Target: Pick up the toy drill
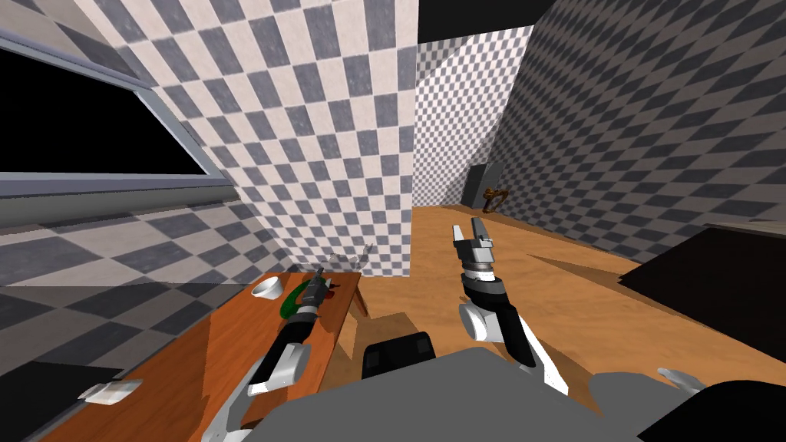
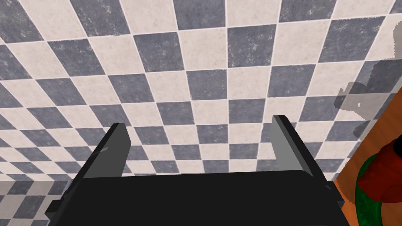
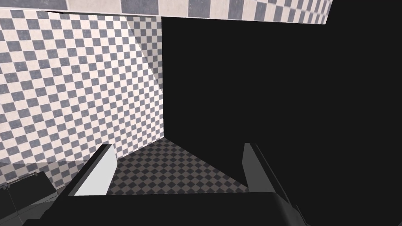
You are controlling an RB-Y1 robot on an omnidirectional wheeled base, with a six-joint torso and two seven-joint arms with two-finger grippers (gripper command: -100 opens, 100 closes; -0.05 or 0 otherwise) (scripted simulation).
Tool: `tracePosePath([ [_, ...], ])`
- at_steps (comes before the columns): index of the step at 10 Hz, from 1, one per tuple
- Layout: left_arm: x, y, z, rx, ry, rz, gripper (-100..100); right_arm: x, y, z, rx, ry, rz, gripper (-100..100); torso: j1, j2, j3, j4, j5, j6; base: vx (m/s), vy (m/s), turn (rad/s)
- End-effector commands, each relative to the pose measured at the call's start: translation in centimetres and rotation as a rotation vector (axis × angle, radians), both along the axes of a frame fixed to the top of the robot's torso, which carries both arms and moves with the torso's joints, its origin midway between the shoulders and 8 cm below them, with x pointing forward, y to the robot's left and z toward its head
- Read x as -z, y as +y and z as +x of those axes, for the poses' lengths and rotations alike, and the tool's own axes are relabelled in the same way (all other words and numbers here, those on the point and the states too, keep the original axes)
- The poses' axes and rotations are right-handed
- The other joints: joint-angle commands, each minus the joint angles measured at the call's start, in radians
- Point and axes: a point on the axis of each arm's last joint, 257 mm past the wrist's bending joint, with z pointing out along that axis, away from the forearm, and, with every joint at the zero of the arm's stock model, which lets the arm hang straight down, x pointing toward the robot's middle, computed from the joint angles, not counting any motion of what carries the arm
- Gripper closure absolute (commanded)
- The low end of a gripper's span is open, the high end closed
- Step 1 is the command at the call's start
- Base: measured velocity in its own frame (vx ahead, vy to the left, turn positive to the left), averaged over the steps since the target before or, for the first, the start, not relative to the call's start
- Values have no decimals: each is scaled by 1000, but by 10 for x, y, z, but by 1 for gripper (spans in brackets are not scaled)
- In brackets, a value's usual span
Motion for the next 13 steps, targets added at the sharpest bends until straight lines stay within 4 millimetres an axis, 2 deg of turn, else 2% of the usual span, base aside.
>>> tracePosePath([
  [1,21,6,3,2,55,-8,-100,0,0,0,0,0,0,0,0,0,0,0,0,0,-18,22,-85],
  [3,52,17,4,2,146,-19,-100,0,0,0,0,0,0,0,1,0,0,0,0,0,-31,37,-164],
  [4,55,18,3,0,150,-19,-100,0,0,0,0,0,0,0,1,1,0,0,0,0,-24,36,-51],
  [7,97,38,1,-9,278,-25,-100,0,0,0,0,0,0,0,1,0,0,0,0,0,-16,33,-130],
  [8,98,39,1,-10,281,-25,-100,0,0,0,0,0,0,0,2,0,0,0,0,0,-14,30,-48],
  [13,151,77,-11,-43,459,-15,-100,0,0,0,0,0,0,0,1,0,0,0,0,0,-14,32,-114],
])
